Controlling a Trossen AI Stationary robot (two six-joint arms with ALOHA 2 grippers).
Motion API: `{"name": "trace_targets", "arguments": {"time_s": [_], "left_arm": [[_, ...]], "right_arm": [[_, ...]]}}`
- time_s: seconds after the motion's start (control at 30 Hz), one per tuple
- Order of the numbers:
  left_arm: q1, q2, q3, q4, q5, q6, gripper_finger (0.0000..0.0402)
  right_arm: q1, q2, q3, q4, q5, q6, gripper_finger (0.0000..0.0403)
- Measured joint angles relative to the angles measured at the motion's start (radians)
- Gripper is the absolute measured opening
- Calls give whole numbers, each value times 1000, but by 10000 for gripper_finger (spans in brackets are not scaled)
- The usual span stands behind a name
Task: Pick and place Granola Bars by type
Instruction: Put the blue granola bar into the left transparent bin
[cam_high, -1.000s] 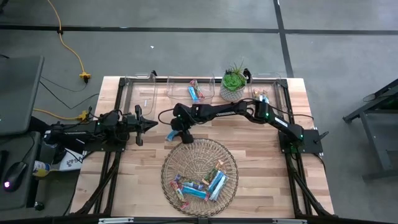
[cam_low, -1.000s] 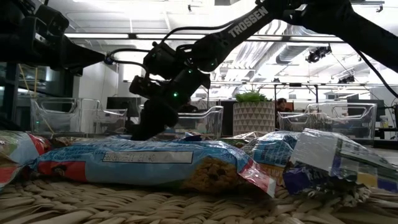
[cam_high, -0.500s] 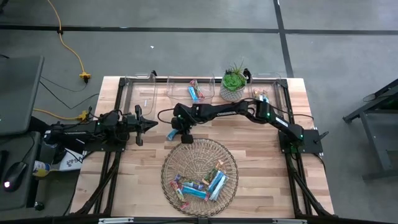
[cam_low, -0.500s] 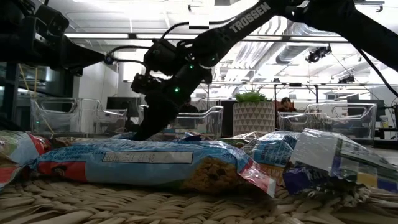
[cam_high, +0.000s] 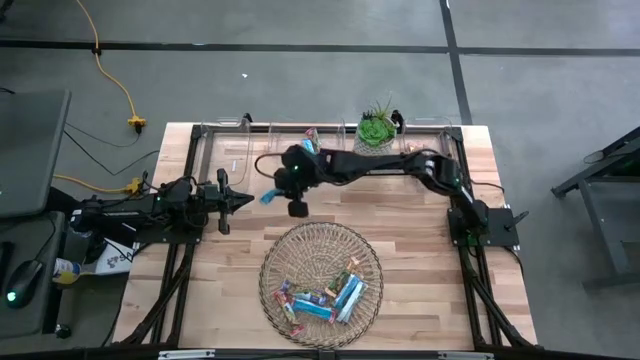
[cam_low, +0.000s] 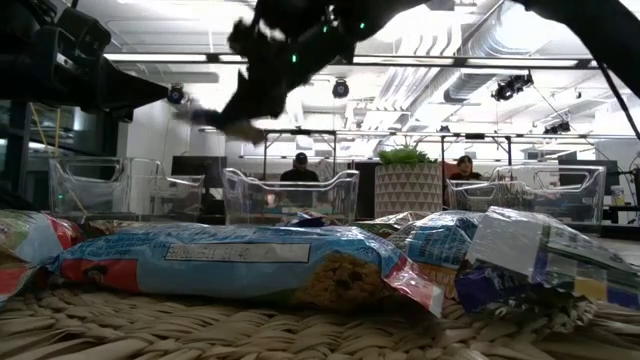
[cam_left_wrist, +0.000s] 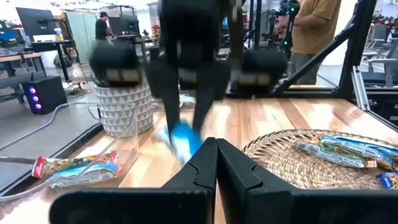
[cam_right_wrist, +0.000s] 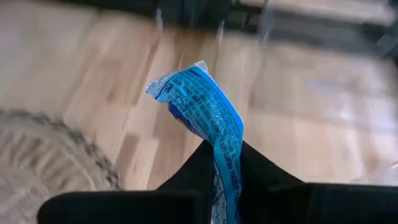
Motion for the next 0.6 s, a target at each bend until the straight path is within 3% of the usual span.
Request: {"name": "trace_targets", "arguments": {"time_s": [0.33, 0.6], "left_arm": [[0, 0, 0, 0, 0, 0, 3], [0, 0, 0, 0, 0, 0, 3]], "right_arm": [[-25, -54, 2, 445, -5, 193, 33], [-76, -49, 2, 653, 53, 292, 29]]}}
